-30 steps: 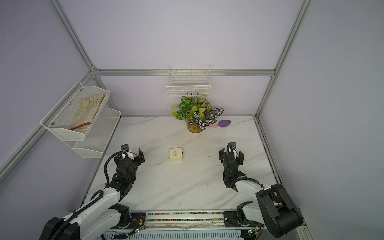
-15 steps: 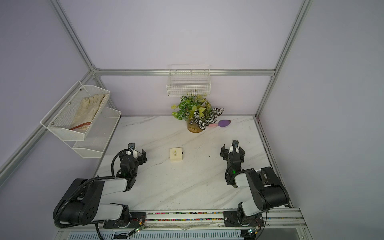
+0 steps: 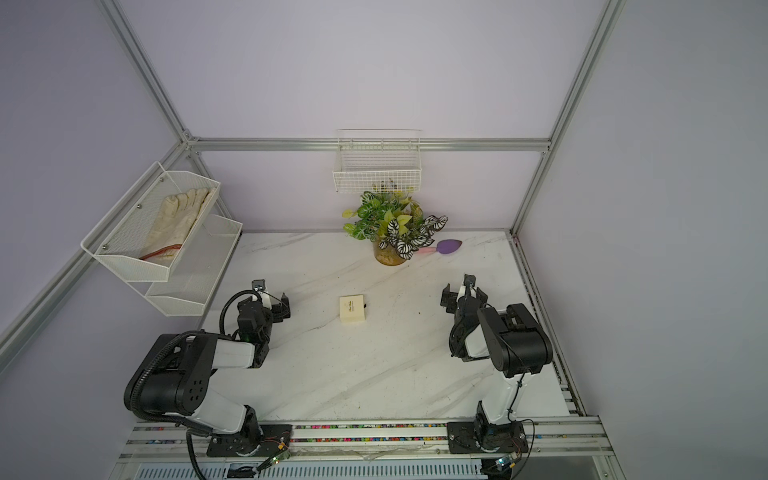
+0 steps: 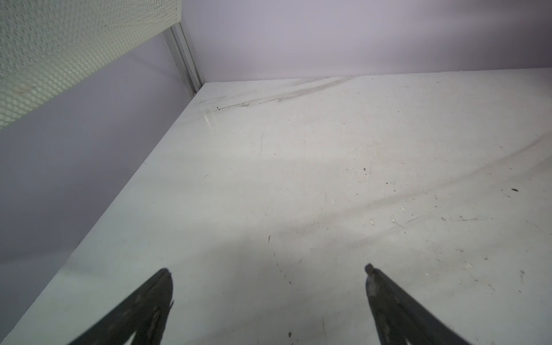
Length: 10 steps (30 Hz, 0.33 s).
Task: Place the earrings into the drawer-style jewelry box
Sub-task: Reset both arms
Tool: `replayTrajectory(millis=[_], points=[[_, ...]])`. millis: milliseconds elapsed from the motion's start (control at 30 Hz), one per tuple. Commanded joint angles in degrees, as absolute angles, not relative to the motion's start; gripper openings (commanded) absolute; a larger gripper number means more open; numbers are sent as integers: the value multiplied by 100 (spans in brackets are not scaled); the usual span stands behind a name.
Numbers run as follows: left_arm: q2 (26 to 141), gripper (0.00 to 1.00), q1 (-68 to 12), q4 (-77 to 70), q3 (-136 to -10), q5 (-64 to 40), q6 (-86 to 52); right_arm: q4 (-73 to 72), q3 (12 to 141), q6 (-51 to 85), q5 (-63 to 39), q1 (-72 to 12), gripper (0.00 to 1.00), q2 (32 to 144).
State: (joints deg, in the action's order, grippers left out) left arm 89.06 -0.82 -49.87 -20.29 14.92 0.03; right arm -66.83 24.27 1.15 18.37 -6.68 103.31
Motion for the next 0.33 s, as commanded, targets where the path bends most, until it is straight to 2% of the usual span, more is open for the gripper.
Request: replayTrajectory(millis=[0, 167, 300], points=[[8947, 100, -62, -5254, -2216, 1395, -79, -6790, 2470, 95, 1872, -627, 97, 10260], [8956, 100, -57, -5255, -2217, 1389, -75, -6631, 2572, 191, 1819, -617, 97, 10292], [8964, 100, -62, -5255, -2224, 1404, -83, -6376, 2623, 229, 1351, -378, 97, 10204]])
